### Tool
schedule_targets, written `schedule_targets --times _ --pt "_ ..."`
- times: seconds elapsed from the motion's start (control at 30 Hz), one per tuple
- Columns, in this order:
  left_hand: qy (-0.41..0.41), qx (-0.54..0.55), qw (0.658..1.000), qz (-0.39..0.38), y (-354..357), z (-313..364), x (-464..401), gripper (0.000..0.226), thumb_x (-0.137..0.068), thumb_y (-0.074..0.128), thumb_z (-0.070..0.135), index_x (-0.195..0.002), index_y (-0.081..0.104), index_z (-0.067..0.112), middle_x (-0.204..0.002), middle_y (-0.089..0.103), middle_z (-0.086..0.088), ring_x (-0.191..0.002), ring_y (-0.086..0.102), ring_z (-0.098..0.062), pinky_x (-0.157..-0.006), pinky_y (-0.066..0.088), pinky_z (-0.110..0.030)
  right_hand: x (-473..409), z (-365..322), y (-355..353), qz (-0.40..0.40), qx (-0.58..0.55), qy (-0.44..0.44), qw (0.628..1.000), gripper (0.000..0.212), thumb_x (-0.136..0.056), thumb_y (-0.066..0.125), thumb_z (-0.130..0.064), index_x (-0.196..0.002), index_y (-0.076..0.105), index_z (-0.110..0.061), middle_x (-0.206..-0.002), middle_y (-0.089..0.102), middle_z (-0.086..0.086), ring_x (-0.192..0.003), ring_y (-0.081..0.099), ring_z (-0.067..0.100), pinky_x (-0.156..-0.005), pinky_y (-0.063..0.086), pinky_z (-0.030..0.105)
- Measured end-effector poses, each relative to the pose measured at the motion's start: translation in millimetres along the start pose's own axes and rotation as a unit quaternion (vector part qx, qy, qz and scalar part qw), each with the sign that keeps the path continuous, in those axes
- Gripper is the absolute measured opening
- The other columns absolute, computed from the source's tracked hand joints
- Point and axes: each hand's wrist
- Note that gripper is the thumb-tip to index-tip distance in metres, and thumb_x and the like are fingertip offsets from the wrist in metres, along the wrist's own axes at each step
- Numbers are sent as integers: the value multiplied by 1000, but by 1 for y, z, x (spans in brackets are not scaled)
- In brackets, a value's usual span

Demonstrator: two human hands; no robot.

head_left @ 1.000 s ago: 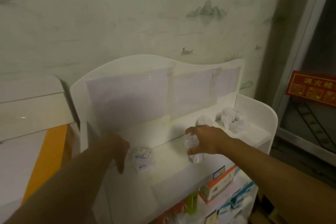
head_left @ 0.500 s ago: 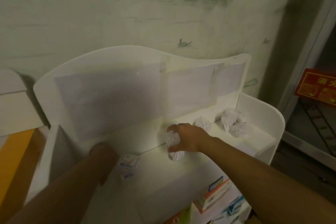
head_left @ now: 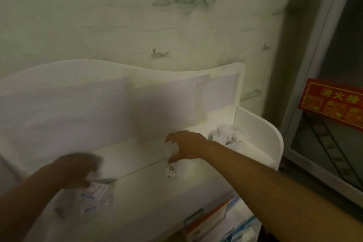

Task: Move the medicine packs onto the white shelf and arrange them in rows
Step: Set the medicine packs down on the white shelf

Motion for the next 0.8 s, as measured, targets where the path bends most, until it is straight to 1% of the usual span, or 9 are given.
schedule_targets --times 0.07,0.2,0.27,0.37,0.5,0.7,0.8 --pt "13 29 999 18 -19 25 -3 56 -93 45 53 -144 28 38 -158 17 10 -145 18 -10 -114 18 -22 9 24 -6 -7 8 20 1000 80 -74 76 -52 -142 38 -32 -143 47 0 -128 47 22 -103 42 39" --pt "63 25 996 66 -48 71 -29 44 -93 44 54 -135 39 42 -141 41 17 -129 40 -6 -103 32 -19 26 69 -9 -32 5 69 997 88 -74 78 -48 -146 33 -27 -145 46 4 -128 47 26 -104 43 40" --pt "75 22 994 76 -55 92 -53 42 -93 44 53 -134 41 42 -136 46 19 -125 45 -5 -100 34 -20 33 88 -5 -32 -1 85 996 87 -74 79 -45 -147 34 -25 -143 48 5 -127 48 26 -104 43 39" --pt "105 24 989 105 -73 122 -70 40 -93 45 51 -132 42 42 -133 49 17 -123 47 -7 -99 36 -23 39 110 6 -27 -6 93 995 83 -75 78 -42 -145 37 -24 -142 49 6 -127 48 25 -104 43 39" --pt "130 19 983 129 -89 143 -83 39 -94 45 50 -132 44 40 -131 51 14 -121 48 -9 -100 41 -28 42 128 21 -10 -5 94 995 80 -77 76 -44 -144 37 -26 -147 43 2 -132 44 25 -107 40 40" --pt "137 22 982 125 -95 153 -90 42 -93 47 48 -134 42 39 -134 49 12 -123 48 -12 -102 40 -31 36 138 31 15 24 87 996 76 -78 74 -43 -144 38 -27 -148 41 0 -133 39 26 -104 38 41" --pt "141 19 981 130 -93 155 -91 43 -93 47 48 -135 40 40 -135 47 12 -124 47 -13 -102 40 -30 32 140 36 6 30 90 995 74 -80 73 -42 -143 37 -27 -147 42 2 -132 38 27 -105 37 42"
Point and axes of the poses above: each hand's wrist, its own x-axis away from the middle knuckle, its own y-axis out of the palm, z = x × y
